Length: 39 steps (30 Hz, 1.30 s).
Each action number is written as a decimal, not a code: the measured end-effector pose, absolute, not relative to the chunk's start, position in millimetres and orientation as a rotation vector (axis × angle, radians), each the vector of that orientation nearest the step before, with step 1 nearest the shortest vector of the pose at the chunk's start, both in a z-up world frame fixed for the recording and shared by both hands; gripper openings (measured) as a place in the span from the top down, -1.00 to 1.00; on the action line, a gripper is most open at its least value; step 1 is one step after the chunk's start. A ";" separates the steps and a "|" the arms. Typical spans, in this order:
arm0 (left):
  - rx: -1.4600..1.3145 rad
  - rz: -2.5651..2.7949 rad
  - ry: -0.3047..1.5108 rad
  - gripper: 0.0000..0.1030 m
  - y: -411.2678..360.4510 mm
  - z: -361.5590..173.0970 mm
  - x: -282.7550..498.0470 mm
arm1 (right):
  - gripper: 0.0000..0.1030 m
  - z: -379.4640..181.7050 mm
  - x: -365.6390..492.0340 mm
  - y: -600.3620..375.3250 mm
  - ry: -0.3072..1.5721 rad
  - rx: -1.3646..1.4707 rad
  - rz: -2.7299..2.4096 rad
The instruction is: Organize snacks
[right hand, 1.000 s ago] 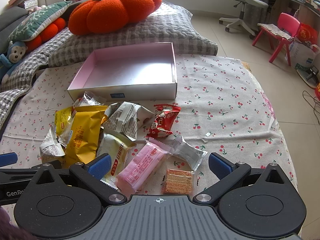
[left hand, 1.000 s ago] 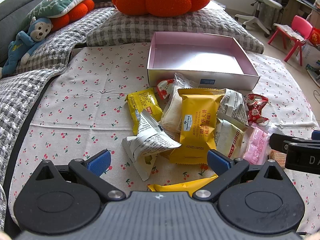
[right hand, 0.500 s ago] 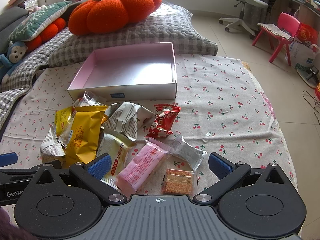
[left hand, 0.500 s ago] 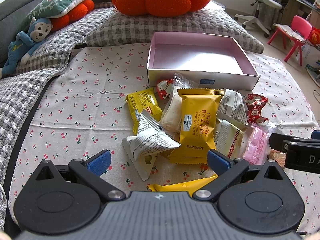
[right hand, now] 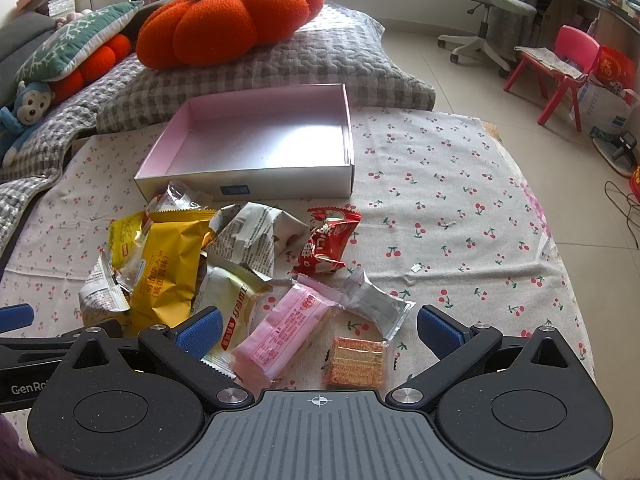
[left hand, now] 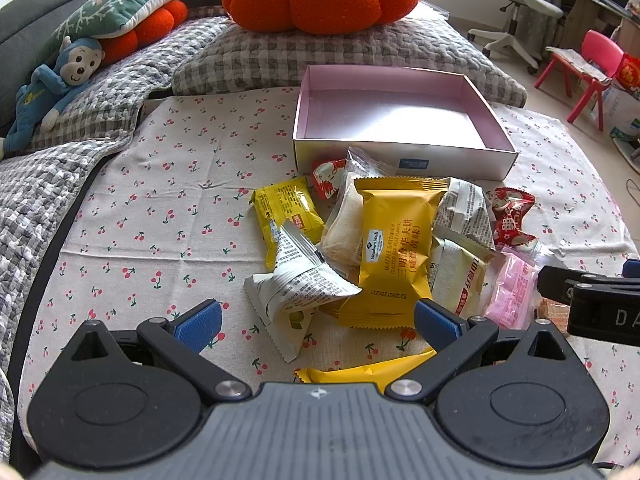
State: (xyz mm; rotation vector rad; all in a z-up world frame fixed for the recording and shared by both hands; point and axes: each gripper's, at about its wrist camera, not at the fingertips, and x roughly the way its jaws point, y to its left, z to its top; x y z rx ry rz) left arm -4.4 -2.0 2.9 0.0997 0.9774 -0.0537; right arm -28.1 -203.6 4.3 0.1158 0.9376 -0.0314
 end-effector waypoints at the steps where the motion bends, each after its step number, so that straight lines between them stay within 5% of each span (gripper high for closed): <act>1: 0.102 -0.056 0.979 -0.99 -2.0 2.9 -3.7 | -1.00 4.2 -27.9 -204.2 0.938 0.117 -0.034; 13: 0.155 -0.073 0.858 -0.99 6.5 17.8 8.0 | -1.00 18.4 -17.4 -210.5 0.899 0.131 0.004; 27: 0.115 -0.191 0.924 -0.98 23.1 9.9 43.1 | -1.00 13.8 30.4 -224.7 1.028 0.304 0.143; 39: -0.024 -0.330 1.040 -0.71 51.9 -9.6 56.2 | -0.93 -24.1 31.3 -243.7 1.142 0.484 0.132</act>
